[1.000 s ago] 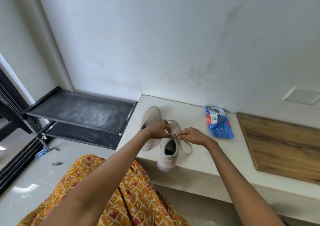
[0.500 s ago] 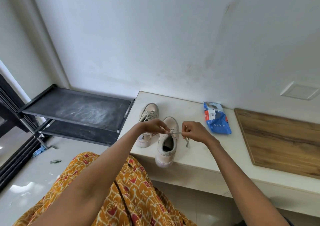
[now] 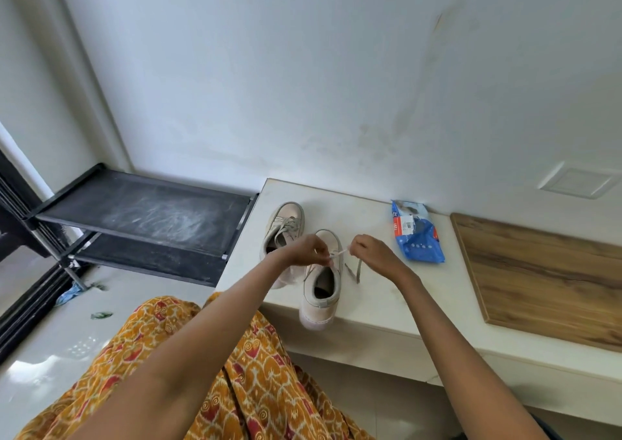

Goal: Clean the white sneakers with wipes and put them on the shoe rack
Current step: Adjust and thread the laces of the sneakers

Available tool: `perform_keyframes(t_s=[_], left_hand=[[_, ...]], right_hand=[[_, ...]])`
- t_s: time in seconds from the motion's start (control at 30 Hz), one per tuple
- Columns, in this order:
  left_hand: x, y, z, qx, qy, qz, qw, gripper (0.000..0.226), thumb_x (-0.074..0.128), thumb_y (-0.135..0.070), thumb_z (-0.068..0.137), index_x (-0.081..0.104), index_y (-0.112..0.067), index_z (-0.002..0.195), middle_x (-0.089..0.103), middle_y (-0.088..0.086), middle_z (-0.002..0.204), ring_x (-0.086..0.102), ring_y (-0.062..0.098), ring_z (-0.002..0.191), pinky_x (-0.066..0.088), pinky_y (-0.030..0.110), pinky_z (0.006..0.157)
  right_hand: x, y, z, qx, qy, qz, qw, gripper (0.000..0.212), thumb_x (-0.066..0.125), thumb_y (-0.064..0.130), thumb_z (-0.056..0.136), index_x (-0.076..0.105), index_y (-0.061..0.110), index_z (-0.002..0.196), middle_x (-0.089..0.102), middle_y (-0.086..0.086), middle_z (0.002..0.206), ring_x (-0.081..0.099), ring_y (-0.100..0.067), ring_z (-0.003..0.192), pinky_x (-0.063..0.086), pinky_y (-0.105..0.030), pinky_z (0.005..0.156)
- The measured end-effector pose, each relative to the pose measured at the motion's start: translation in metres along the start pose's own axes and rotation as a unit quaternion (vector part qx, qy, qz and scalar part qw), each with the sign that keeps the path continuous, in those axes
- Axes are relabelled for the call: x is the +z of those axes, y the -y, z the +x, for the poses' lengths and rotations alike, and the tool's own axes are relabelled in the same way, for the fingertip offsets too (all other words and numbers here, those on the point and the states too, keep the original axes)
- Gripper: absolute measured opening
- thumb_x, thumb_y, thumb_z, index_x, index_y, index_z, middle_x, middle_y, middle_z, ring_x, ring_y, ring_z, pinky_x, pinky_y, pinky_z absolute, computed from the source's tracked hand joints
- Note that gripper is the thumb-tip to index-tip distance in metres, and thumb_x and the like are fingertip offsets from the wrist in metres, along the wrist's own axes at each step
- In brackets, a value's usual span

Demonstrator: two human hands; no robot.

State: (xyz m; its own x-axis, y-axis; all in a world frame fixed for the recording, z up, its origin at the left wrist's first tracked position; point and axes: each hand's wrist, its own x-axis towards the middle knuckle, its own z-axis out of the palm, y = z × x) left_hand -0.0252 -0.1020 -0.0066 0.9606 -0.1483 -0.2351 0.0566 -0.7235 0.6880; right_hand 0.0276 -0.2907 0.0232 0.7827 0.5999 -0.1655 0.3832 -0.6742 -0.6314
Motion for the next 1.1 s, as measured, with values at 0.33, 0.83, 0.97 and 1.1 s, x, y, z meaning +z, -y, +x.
perform_keyframes(t_s=[0.33, 0.83, 0.97, 1.1], left_hand=[[0.001, 0.005, -0.006, -0.016, -0.009, -0.076, 0.997, 0.023, 0.060, -0.025, 0.091, 0.070, -0.005, 0.099, 0.057, -0.004, 0.074, 0.046, 0.003, 0.064, 0.036, 0.009, 0.055], [-0.004, -0.003, -0.002, -0.094, 0.010, -0.105, 0.990, 0.026, 0.061, -0.024, 0.091, 0.067, 0.000, 0.100, 0.060, 0.001, 0.076, 0.054, 0.006, 0.065, 0.045, 0.016, 0.057], [-0.002, -0.004, -0.004, -0.082, 0.001, -0.099, 0.992, 0.023, 0.061, -0.022, 0.090, 0.067, 0.000, 0.097, 0.059, -0.003, 0.071, 0.054, 0.006, 0.063, 0.043, 0.013, 0.054], [-0.002, -0.003, -0.005, -0.078, -0.003, -0.103, 0.992, 0.021, 0.061, -0.021, 0.090, 0.068, -0.002, 0.096, 0.060, -0.003, 0.073, 0.054, 0.006, 0.064, 0.044, 0.015, 0.056]], right_hand=[[-0.029, 0.013, -0.006, 0.002, -0.102, 0.670, 0.735, 0.032, 0.036, 0.023, 0.099, 0.041, 0.016, 0.068, 0.044, 0.002, 0.050, 0.044, -0.010, 0.046, 0.055, -0.033, 0.068], [0.017, 0.004, -0.008, -0.056, -0.004, -0.063, 0.996, 0.036, 0.072, 0.049, 0.074, 0.055, 0.020, 0.087, 0.058, 0.008, 0.089, 0.055, -0.010, 0.071, 0.042, -0.025, 0.061], [0.017, 0.003, -0.001, -0.025, 0.068, -0.059, 0.996, 0.022, 0.063, 0.040, 0.086, 0.055, 0.021, 0.094, 0.043, 0.004, 0.101, 0.050, -0.014, 0.088, 0.038, -0.024, 0.073], [0.007, 0.004, -0.005, 0.009, 0.102, 0.165, 0.981, 0.022, 0.045, 0.032, 0.097, 0.056, 0.018, 0.085, 0.053, -0.005, 0.097, 0.051, -0.018, 0.094, 0.043, -0.030, 0.084]])
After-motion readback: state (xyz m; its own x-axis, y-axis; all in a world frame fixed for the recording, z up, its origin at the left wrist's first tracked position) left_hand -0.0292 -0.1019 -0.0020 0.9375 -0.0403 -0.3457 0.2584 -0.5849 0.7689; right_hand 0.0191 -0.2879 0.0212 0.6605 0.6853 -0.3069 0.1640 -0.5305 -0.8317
